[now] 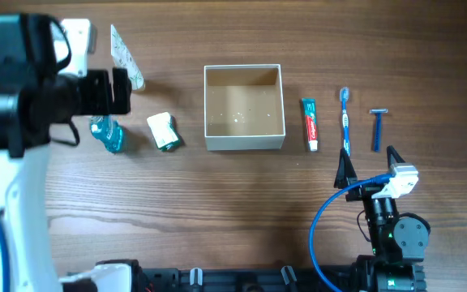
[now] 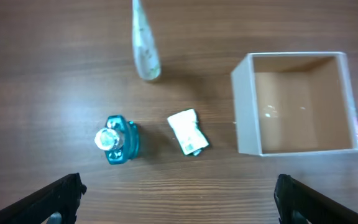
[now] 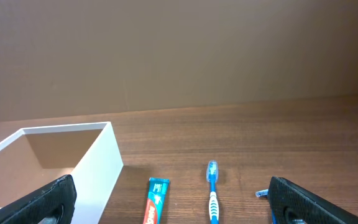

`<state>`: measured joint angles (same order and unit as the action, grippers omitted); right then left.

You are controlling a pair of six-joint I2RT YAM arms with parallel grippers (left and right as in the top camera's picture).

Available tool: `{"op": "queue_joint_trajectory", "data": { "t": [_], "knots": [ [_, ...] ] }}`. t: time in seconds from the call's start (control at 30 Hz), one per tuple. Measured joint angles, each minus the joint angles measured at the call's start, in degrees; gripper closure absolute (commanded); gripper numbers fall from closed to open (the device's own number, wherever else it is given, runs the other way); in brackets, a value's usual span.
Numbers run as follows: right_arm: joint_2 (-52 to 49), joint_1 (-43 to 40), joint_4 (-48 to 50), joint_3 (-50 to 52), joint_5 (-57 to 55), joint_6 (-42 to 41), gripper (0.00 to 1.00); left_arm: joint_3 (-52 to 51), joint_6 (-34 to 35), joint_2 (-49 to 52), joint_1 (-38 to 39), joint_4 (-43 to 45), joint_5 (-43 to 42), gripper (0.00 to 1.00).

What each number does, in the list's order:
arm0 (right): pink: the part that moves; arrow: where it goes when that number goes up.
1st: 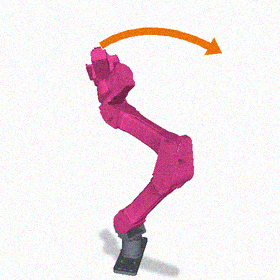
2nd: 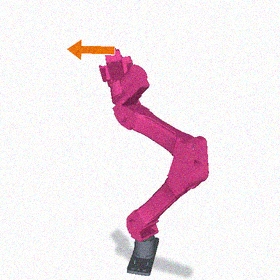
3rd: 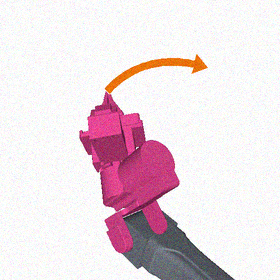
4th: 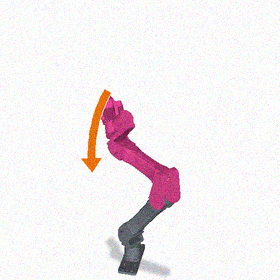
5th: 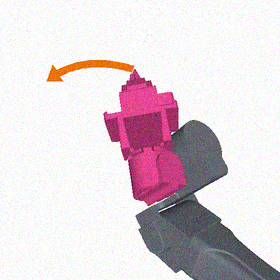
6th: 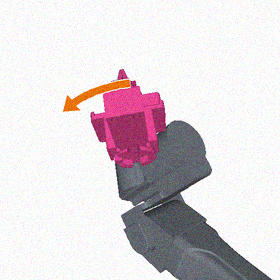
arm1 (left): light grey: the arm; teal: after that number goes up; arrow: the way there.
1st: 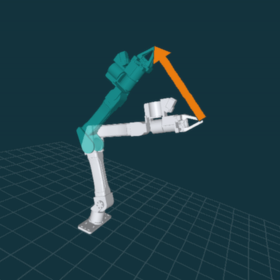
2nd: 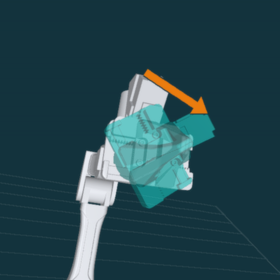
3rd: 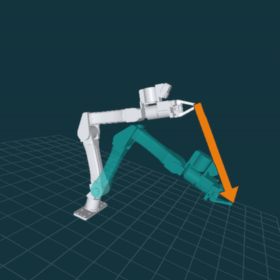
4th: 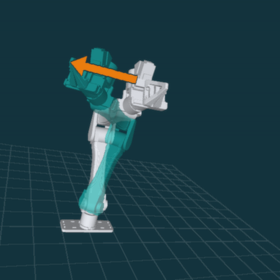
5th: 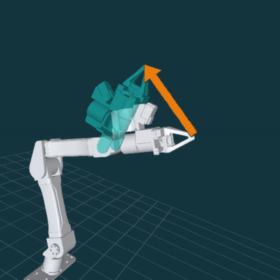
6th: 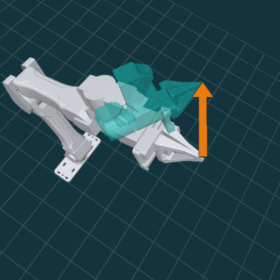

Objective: Pack container
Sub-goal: 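Move the left gripper over the blue mouthwash bottle and lower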

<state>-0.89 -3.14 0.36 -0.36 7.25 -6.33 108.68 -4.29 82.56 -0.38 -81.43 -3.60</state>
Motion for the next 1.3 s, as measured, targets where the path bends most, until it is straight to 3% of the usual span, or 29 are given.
{"op": "queue_joint_trajectory", "data": {
  "t": [0.17,0.4,0.63,0.83,1.3],
  "knots": [
    [0.0,0.0,0.0,0.0,0.0,0.0,0.00,0.2,4.5,2.0,-9.1,-1.6,0.6,0.00],
    [0.0,0.0,0.0,0.0,0.0,0.0,0.00,0.8,6.2,2.0,-20.5,-2.0,-5.6,0.00],
    [0.0,0.0,0.0,0.0,0.0,0.0,0.00,1.2,0.5,3.3,-19.8,-5.8,-9.9,0.00],
    [0.0,0.0,0.0,0.0,0.0,0.0,0.00,1.4,-5.4,11.6,-18.7,-8.3,-10.3,0.00],
    [0.0,0.0,0.0,0.0,0.0,0.0,0.00,1.4,-12.2,23.6,-16.7,-6.4,-11.7,0.00]
  ]
}}
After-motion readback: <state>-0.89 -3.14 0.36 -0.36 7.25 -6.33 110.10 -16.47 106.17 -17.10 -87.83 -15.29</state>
